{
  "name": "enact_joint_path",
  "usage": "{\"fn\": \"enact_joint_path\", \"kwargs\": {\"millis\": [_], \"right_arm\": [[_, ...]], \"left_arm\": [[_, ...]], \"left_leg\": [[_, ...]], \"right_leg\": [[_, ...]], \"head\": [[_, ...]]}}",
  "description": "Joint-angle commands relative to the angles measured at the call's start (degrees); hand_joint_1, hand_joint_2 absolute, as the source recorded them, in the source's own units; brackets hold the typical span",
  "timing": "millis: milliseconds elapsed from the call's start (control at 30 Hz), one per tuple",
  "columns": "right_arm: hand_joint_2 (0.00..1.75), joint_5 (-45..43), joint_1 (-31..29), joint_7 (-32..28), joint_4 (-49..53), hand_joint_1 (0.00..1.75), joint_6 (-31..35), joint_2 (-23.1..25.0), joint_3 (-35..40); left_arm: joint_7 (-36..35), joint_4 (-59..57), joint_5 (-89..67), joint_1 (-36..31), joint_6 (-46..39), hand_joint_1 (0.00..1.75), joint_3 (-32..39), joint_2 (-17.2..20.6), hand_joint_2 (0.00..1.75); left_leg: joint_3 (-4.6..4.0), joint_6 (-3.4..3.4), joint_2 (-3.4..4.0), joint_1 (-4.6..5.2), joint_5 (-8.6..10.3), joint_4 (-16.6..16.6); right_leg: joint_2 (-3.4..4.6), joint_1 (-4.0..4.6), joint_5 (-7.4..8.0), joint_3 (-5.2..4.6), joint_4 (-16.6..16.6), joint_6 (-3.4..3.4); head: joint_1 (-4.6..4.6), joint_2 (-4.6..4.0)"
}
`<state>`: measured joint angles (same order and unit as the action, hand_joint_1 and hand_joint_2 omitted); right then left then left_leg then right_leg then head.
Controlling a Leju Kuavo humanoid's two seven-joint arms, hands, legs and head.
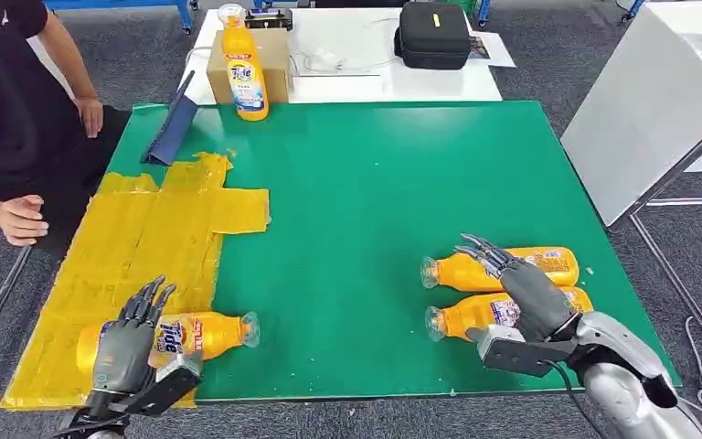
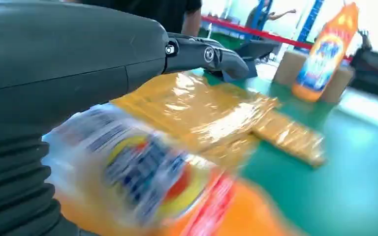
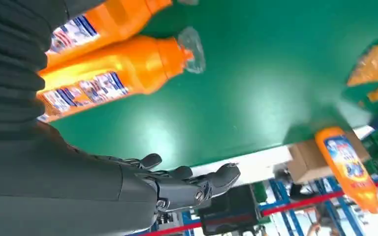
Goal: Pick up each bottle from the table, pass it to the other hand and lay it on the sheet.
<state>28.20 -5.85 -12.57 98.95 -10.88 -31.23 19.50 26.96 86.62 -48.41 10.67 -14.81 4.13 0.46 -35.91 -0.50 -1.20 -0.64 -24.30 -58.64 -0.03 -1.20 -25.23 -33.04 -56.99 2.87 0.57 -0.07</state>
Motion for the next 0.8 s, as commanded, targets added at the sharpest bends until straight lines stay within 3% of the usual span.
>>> {"fn": "enact_joint_path", "kwargs": {"millis": [33,200,333,600,800], "right_arm": [[1.75,3.16,1.67,1.56,-4.13,0.00,-0.48,-1.04,-0.75],[1.75,2.75,2.83,2.34,-4.50,0.00,-2.04,-3.57,-3.39],[1.75,2.33,2.60,2.32,-5.02,0.00,-2.47,-4.20,-3.85],[1.75,-1.23,0.45,3.23,-10.10,0.00,-6.29,-11.69,-6.45],[1.75,-1.44,0.41,3.18,-10.31,0.00,-6.43,-11.94,-6.69]], "left_arm": [[3.51,8.58,42.45,-3.54,26.91,0.00,14.48,-6.79,0.00],[2.83,12.55,47.29,-1.22,34.08,0.00,15.48,-7.67,0.00],[2.77,12.78,46.85,-1.12,33.99,0.00,15.17,-7.76,0.00],[1.86,10.25,48.32,-2.65,34.01,0.00,12.57,-5.13,0.00],[1.83,10.16,48.41,-2.77,34.03,0.00,12.56,-5.05,0.00]], "left_leg": [[0.04,0.00,0.09,-0.09,-0.04,-0.03],[0.11,-0.02,0.13,-0.05,-0.07,0.00],[0.15,-0.03,0.14,-0.04,-0.07,0.02],[0.05,-0.03,0.05,-0.02,-0.02,0.03],[0.10,-0.02,0.12,-0.03,-0.04,0.05]], "right_leg": [[0.00,0.12,0.00,0.09,0.04,-0.12],[0.04,0.09,-0.02,0.15,0.08,-0.10],[0.04,0.07,-0.02,0.18,0.10,-0.10],[-0.03,0.02,0.01,0.09,0.09,-0.09],[0.05,0.04,0.03,0.13,0.11,-0.09]], "head": [[0.02,0.00],[0.02,0.00],[0.02,0.00],[0.02,0.00],[0.02,0.00]]}}
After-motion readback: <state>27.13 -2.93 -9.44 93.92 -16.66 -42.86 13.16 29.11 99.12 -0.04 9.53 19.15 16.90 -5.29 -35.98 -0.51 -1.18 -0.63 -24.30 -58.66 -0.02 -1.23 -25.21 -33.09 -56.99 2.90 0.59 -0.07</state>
